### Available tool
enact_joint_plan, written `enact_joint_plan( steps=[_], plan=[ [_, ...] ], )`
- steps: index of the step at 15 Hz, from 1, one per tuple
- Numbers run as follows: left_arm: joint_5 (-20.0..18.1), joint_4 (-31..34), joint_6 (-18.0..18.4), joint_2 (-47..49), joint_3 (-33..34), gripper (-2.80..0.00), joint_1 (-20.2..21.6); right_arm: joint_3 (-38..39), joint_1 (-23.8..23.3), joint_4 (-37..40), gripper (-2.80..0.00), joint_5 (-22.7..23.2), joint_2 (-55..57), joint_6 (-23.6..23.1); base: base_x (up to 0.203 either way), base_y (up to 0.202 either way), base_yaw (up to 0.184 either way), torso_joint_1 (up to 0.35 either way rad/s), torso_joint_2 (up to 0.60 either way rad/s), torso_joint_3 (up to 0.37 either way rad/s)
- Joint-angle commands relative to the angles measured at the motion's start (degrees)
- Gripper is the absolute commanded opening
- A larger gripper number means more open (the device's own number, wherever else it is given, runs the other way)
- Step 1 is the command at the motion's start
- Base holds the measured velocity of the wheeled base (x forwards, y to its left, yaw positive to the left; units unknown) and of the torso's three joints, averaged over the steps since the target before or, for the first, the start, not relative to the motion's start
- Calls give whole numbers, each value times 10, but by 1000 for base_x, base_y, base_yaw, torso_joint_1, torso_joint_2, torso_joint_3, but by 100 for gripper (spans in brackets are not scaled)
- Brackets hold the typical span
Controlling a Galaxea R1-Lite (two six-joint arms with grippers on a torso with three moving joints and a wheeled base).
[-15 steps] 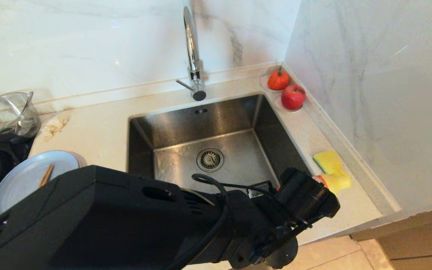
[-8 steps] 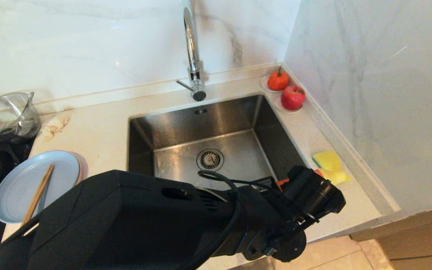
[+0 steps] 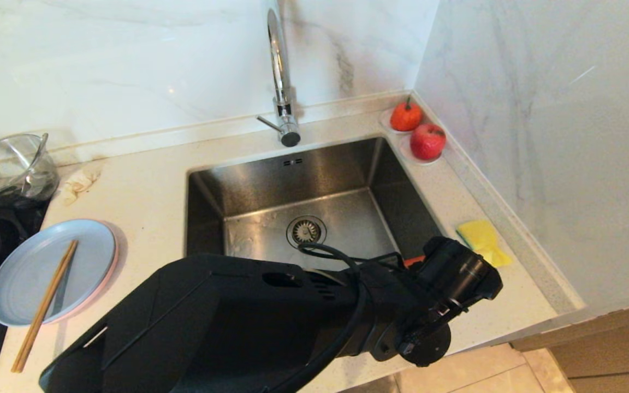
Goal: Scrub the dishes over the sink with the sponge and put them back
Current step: Squeeze it onto the sponge
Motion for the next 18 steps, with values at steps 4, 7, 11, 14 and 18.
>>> enact_joint_plan(
  steps=[4, 7, 11, 14, 18],
  plan=[
    [2, -32, 0, 22, -20, -280, 4, 0, 0, 0, -280, 0, 0, 0, 0, 0, 0, 0, 0, 0],
    [17, -59, 2, 21, -20, -280, 5, 0, 0, 0, -280, 0, 0, 0, 0, 0, 0, 0, 0, 0],
    [21, -41, 3, 18, -21, -280, 5, 0, 0, 0, -280, 0, 0, 0, 0, 0, 0, 0, 0, 0],
    [22, -40, 3, 17, -21, -280, 6, 0, 0, 0, -280, 0, 0, 0, 0, 0, 0, 0, 0, 0],
    [23, -45, 6, 18, -21, -280, 5, 0, 0, 0, -280, 0, 0, 0, 0, 0, 0, 0, 0, 0]
  ],
)
